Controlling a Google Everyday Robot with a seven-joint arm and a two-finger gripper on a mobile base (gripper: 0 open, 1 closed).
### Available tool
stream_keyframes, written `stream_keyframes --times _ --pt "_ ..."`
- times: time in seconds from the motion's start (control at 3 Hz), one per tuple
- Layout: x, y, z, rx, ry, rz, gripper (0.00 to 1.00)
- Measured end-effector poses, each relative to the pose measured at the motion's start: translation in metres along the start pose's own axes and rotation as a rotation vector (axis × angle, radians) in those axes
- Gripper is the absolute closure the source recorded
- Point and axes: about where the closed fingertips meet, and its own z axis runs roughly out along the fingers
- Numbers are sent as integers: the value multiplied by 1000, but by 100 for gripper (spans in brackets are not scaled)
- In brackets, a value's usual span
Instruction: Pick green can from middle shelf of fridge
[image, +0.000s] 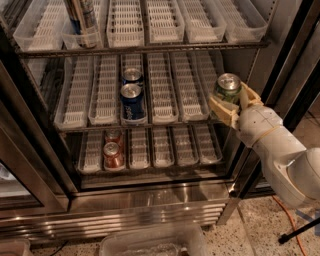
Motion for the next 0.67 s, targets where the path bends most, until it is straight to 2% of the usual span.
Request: stream_keyframes --times 0.67 --pt "-5 30 -21 -243 82 -49 100"
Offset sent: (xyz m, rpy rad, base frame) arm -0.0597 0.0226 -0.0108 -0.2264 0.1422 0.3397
